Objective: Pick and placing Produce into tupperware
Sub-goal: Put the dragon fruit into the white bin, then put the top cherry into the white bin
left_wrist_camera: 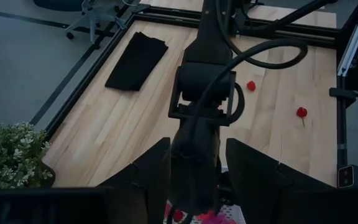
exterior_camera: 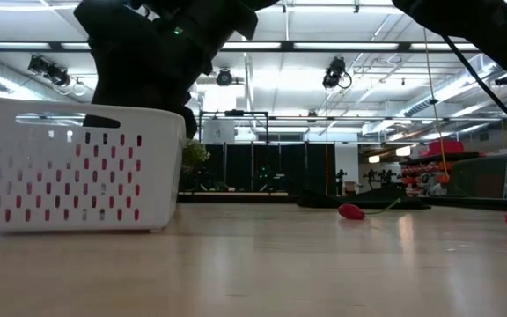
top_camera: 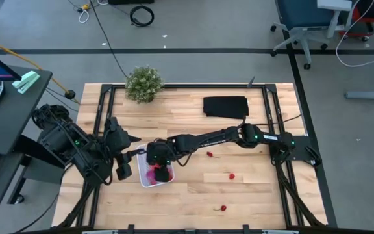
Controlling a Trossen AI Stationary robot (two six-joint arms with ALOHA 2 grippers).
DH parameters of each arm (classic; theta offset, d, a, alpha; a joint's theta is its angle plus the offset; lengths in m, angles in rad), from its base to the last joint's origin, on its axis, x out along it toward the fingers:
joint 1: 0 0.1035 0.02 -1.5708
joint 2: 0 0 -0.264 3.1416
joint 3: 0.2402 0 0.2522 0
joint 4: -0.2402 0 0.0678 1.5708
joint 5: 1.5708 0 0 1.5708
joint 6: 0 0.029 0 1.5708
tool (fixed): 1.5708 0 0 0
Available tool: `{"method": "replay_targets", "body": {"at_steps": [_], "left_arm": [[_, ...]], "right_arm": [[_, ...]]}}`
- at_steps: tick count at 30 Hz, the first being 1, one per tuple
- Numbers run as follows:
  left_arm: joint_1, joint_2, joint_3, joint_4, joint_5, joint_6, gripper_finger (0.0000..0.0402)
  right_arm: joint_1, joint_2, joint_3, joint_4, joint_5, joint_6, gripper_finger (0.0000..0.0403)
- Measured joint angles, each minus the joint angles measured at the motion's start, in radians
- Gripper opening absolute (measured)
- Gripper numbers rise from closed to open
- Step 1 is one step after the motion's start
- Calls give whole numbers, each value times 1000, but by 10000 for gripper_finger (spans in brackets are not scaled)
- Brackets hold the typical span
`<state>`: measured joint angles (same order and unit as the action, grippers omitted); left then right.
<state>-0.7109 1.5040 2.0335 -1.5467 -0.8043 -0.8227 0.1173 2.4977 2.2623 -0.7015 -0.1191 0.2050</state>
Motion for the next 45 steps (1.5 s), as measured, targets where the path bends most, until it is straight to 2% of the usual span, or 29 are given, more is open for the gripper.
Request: {"method": "replay_targets", "body": {"at_steps": [8,12,17,21,26,31,40,42,45], "left_arm": [[0,0,0,-1,0,0,162],[0,0,0,-7,0,0,162],[0,0,0,-16,1,-4,162],[0,1,0,-15,1,-8,162],[0,2,0,0,1,-43,162],[1,2,0,62,1,-46,162],[32,49,0,92,1,-56,162],[54,81,0,92,0,-42,162],[96,154,1,94,1,26,162]], "right_arm": [[-4,-20,-1,108,6,29,265],[-17,-117,2,63,-13,85,259],[-13,-289,5,-154,-83,103,248],[26,-435,5,-400,-77,132,239],[136,-582,5,-605,121,232,230],[273,-707,4,-707,349,367,222],[519,-805,3,-876,824,620,210],[563,-809,-10,-867,874,646,207],[616,-810,-39,-869,889,674,204]]}}
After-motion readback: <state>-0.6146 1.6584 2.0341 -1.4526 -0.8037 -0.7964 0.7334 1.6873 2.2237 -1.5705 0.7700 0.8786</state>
